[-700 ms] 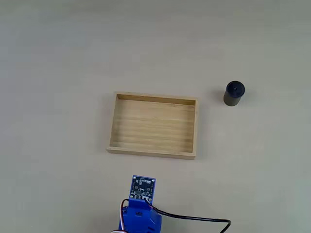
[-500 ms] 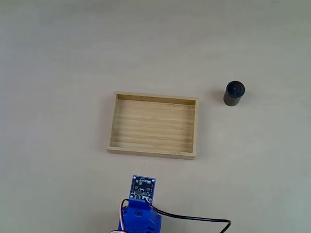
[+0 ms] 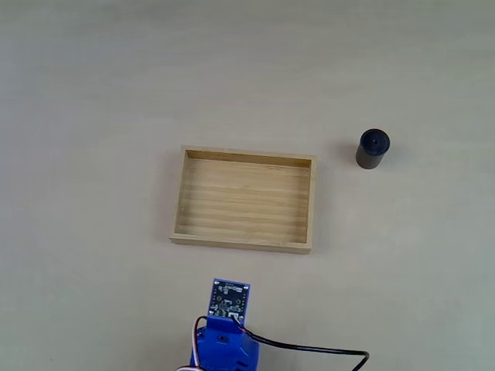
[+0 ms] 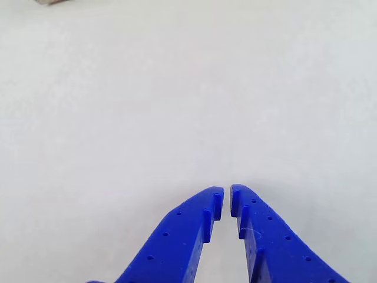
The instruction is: Place the black cylinder in the wooden box then return to rest.
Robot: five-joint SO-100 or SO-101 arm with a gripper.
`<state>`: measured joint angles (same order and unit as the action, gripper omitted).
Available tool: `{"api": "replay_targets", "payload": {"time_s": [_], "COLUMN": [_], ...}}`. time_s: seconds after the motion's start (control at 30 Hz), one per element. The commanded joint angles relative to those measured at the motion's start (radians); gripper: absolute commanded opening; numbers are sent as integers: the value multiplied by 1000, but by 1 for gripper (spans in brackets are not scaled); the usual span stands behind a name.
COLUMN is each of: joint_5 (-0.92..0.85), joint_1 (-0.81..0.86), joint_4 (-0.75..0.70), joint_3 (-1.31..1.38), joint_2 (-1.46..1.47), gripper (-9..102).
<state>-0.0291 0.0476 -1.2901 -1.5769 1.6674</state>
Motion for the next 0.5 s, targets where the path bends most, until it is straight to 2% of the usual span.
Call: {"api": "replay_targets", "payload": {"time_s": [0.0,0.17,0.23,0.47], "joint_5": [18,66,83,69], "joint_1": [103,258,295,362], "joint_4": [166,434,495,624], "joint_3": [51,141,172,348], "joint_2": [-112,-324,-387,-614], "gripper": [0,0,0,18]}}
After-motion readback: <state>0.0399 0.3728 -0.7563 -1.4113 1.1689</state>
